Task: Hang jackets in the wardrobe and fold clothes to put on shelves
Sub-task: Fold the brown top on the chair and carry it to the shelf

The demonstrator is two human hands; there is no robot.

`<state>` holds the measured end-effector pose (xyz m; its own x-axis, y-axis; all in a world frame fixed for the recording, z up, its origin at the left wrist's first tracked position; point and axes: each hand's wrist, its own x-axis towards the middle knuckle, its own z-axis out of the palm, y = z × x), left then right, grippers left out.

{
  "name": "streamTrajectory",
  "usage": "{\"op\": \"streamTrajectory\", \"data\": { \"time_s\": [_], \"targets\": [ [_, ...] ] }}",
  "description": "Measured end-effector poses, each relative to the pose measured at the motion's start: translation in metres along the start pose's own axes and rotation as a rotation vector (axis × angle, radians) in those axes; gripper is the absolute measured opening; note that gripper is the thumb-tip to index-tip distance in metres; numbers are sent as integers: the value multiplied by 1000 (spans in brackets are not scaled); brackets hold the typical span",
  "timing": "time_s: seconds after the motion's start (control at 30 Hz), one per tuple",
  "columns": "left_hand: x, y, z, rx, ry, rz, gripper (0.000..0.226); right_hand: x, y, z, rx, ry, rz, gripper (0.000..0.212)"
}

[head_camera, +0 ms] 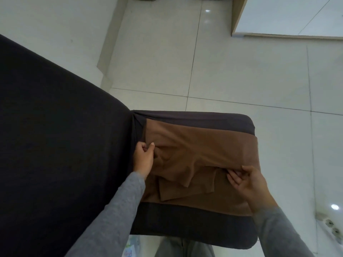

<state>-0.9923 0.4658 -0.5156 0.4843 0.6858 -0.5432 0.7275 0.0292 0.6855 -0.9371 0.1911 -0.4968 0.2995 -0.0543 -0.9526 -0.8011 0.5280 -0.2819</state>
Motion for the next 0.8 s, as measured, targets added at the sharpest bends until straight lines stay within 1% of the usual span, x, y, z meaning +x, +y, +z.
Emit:
{"op": "streamTrajectory", "data": {
  "time_s": [0.1, 0.17, 0.2, 0.23, 0.3, 0.33, 0.37, 0.4, 0.43, 0.53, 0.57, 0.6, 0.63, 0.67, 0.7, 0.77, 0.8],
  "targets": [
    [-16, 1, -6, -109, 64, 26, 13, -4, 5, 2, 93, 17, -101, 16],
    [-29, -4, -11, -188, 19, -16, 16, -7, 11, 6, 109, 31, -163, 14],
    [-34, -7, -13, -225, -27, -46, 20, -7, 15, 7, 75, 43, -189, 12],
    [-38, -10, -15, -258, -79, -82, 25, -7, 20, 8, 20, 65, -226, 10],
    [-45, -16, -19, -285, -191, -150, 30, -10, 34, 8, -165, 144, -350, 19],
    [-48, -17, -20, -264, -245, -161, 27, -11, 42, 7, -269, 189, -438, 20],
    [-48, -21, -22, -223, -288, -153, 24, -16, 52, 9, -351, 203, -527, 14],
    [-49, -24, -23, -181, -321, -143, 22, -21, 63, 11, -420, 178, -584, 8],
    [-50, -26, -25, -155, -341, -127, 20, -24, 75, 15, -489, 122, -608, 8],
    [-52, -28, -30, -169, -342, -83, 7, -32, 106, 31, -661, -36, -523, 8],
    [-53, -28, -30, -189, -328, -79, 9, -34, 113, 37, -697, -54, -476, 15],
    [-55, -26, -30, -203, -312, -77, 12, -34, 117, 43, -697, -61, -429, 23],
    [-55, -27, -30, -210, -292, -71, 22, -34, 119, 47, -697, -50, -403, 29],
    [-55, -28, -30, -208, -283, -67, 34, -34, 118, 52, -718, -28, -399, 30],
    [-55, -30, -30, -202, -284, -56, 38, -32, 117, 55, -765, -9, -404, 26],
    [-56, -32, -30, -194, -280, -11, 30, -31, 114, 57, -816, -10, -397, 15],
    [-56, -35, -30, -191, -274, 4, 25, -31, 114, 56, -792, -21, -407, 16]
  ]
}}
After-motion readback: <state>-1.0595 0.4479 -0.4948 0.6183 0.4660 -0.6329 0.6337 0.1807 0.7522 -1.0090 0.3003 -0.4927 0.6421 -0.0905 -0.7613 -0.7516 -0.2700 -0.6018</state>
